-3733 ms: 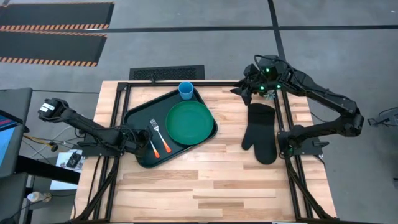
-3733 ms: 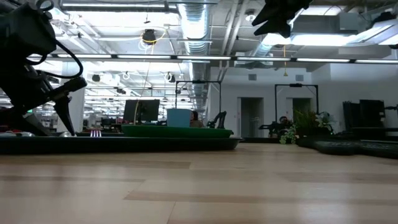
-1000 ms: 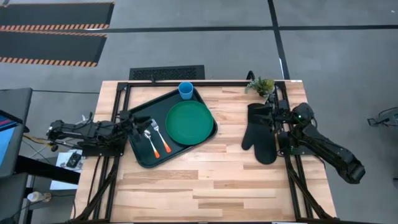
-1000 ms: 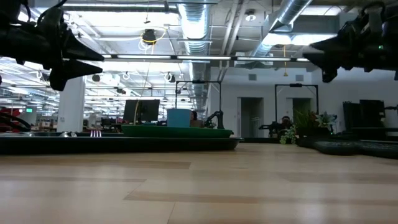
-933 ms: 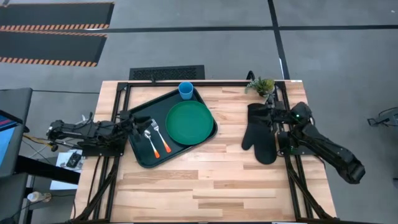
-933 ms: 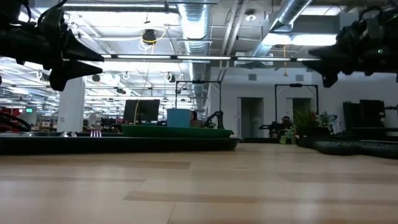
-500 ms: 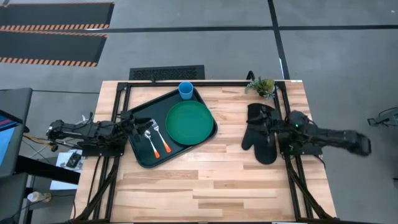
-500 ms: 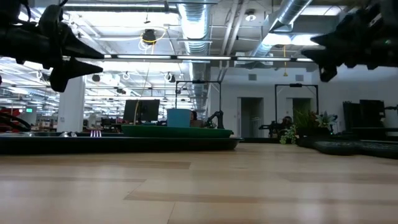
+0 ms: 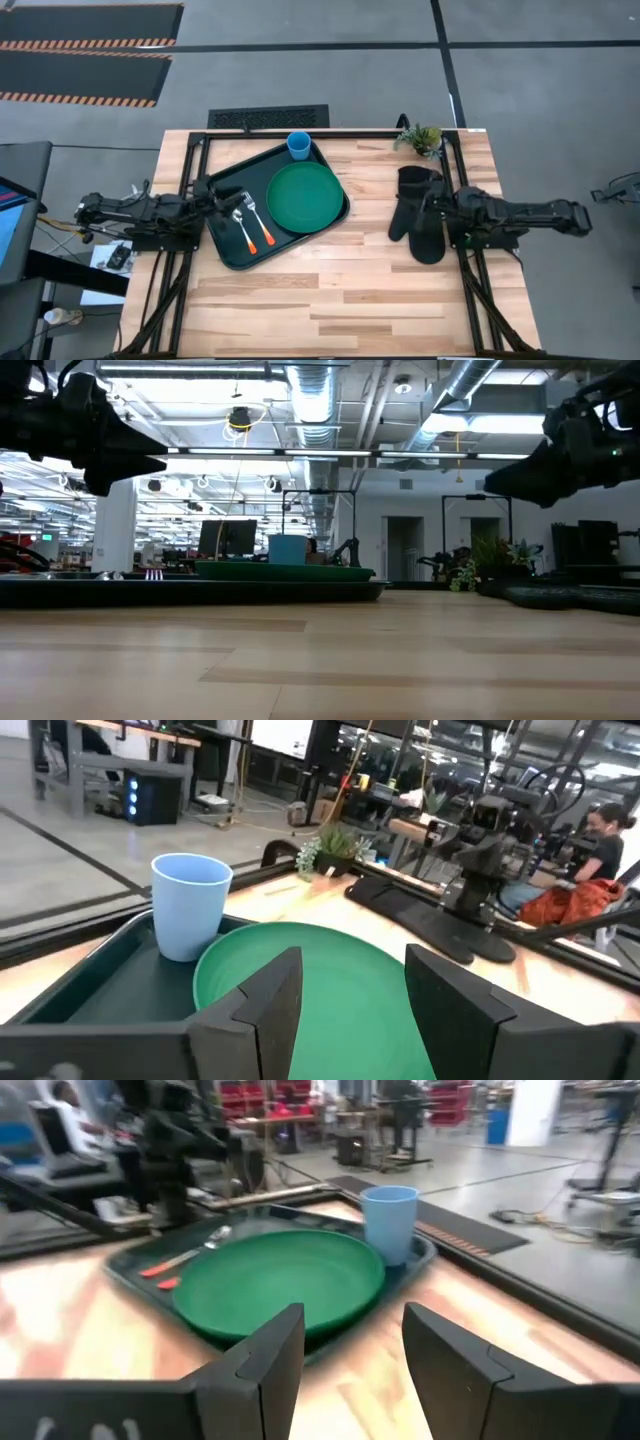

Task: Pick and place plate/cup/fork/spoon on tray
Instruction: Return to Home Position

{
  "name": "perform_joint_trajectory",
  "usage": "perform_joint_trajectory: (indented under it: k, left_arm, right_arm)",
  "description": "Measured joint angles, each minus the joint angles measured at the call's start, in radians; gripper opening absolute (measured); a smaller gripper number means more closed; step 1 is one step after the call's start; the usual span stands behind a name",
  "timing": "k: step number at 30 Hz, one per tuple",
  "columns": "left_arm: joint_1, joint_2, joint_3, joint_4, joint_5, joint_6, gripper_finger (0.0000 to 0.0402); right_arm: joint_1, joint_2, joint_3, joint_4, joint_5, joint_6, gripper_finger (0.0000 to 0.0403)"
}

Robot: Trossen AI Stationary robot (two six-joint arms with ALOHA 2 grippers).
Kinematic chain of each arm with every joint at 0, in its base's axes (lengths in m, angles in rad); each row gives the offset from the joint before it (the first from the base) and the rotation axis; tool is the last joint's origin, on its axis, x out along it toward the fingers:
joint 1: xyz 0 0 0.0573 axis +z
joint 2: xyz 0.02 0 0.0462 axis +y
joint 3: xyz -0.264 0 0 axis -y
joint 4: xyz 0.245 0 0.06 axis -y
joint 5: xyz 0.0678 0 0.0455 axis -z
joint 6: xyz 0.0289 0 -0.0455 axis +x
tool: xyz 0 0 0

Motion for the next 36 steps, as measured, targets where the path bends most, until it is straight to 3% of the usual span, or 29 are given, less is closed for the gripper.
perform_joint_trajectory:
  k: [7,10,16,29,36]
  left_arm:
    - [0.000,0.000,-0.007,0.041,0.038,0.029,0.0164]
    - [0.000,0.000,-0.007,0.042,0.040,0.038,0.0164]
    - [0.000,0.000,-0.006,0.002,0.035,0.019,0.0164]
    - [0.000,0.000,-0.005,-0.003,0.032,0.056,0.0164]
    - [0.000,0.000,-0.005,-0.002,-0.037,0.021,0.0164]
  right_arm:
    - [-0.001,-0.080,0.000,0.156,-0.275,0.046,0.0196]
    - [-0.001,-0.128,-0.001,0.094,-0.340,0.077,0.0197]
    - [0.002,-0.158,0.000,-0.051,-0.334,0.056,0.0194]
    - [0.001,-0.146,0.000,-0.054,-0.332,0.028,0.0196]
    - [0.001,-0.145,0.000,-0.041,-0.328,0.026,0.0195]
